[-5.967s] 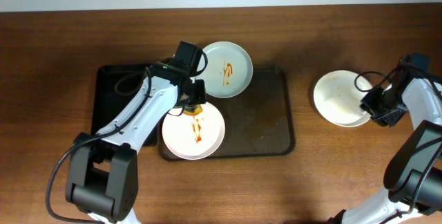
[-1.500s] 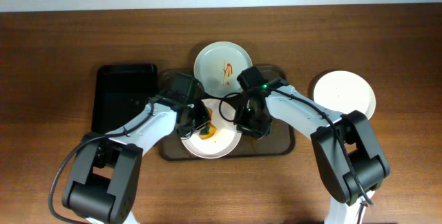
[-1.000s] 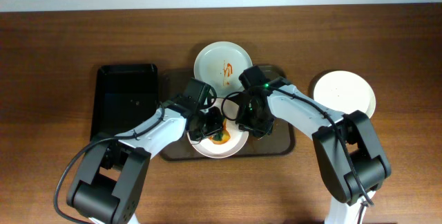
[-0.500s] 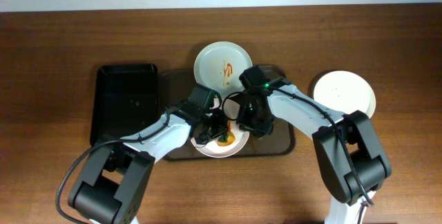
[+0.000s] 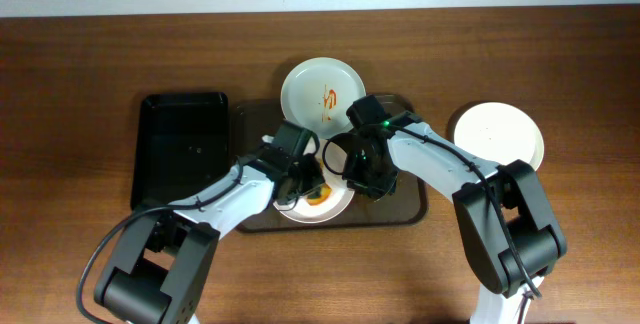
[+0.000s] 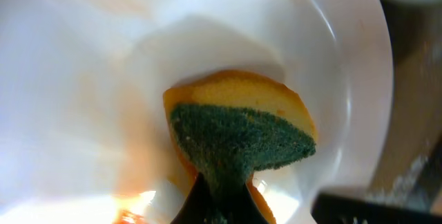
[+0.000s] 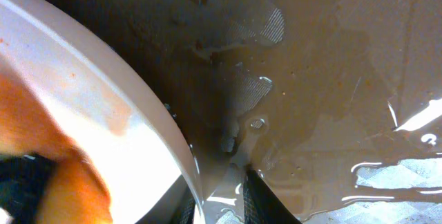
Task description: Clean dirty plates on tray and stack at the side
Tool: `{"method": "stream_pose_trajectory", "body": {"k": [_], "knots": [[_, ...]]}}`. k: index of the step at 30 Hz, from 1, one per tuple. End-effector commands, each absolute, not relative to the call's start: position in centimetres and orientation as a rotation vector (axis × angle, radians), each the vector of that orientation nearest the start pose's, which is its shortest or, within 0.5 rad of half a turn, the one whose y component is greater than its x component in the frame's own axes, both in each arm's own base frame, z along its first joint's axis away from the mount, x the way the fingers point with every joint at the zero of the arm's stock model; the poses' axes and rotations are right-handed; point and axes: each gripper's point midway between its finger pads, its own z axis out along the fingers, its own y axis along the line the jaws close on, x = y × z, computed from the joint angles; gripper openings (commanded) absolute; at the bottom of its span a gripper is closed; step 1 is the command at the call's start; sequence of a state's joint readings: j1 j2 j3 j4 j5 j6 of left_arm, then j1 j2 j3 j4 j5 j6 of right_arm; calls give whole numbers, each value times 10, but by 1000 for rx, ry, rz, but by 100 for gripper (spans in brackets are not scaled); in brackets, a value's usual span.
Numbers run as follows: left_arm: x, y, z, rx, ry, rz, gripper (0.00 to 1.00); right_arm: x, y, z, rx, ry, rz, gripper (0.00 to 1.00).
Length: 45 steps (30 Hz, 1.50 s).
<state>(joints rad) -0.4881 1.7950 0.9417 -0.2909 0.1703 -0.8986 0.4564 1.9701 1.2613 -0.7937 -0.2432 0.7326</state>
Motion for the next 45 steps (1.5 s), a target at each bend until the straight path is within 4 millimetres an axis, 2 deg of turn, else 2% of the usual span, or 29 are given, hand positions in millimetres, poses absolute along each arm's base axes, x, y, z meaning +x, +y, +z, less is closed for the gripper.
{"method": "stream_pose_trajectory", "body": {"k": [1,5,7,11,16,19,22,25,27,29,32,34,35,39,42,45], "knots": [[330,-155,-19,-648,2783,-290,0,305,178,-11,461,3183,249,24],[339,-147,-6,-574,2743,-252,0,305,178,-11,461,3182,249,24],[343,-138,9,-534,2697,-196,0,305,178,-11,461,3182,248,24],[343,-139,33,-462,2671,-221,0,305,178,-11,461,3181,244,24],[343,-156,73,-281,2619,-363,0,305,178,-11,461,3181,244,24],[346,-154,97,-137,2553,-339,0,304,178,-11,461,3184,242,24],[351,-144,110,-67,2502,-271,0,303,177,-11,460,3188,239,24],[353,-125,107,-71,2516,-225,0,304,183,-8,309,3204,296,22],[354,-108,104,-83,2539,-197,0,307,190,0,206,3195,365,22],[355,-97,102,-3,2555,-197,0,315,194,14,189,3165,388,22],[357,-73,100,26,2567,-161,0,328,201,31,106,3105,426,27],[360,-54,99,-20,2566,-135,0,334,203,37,102,3086,439,35],[364,-38,100,-76,2555,-119,0,335,203,37,102,3082,439,39],[372,-7,97,-183,2537,-78,0,333,201,31,106,3090,415,39],[376,9,87,-217,2548,-40,0,329,199,22,113,3110,399,39],[380,17,70,-158,2580,-5,0,326,197,9,120,3141,376,39]]}}
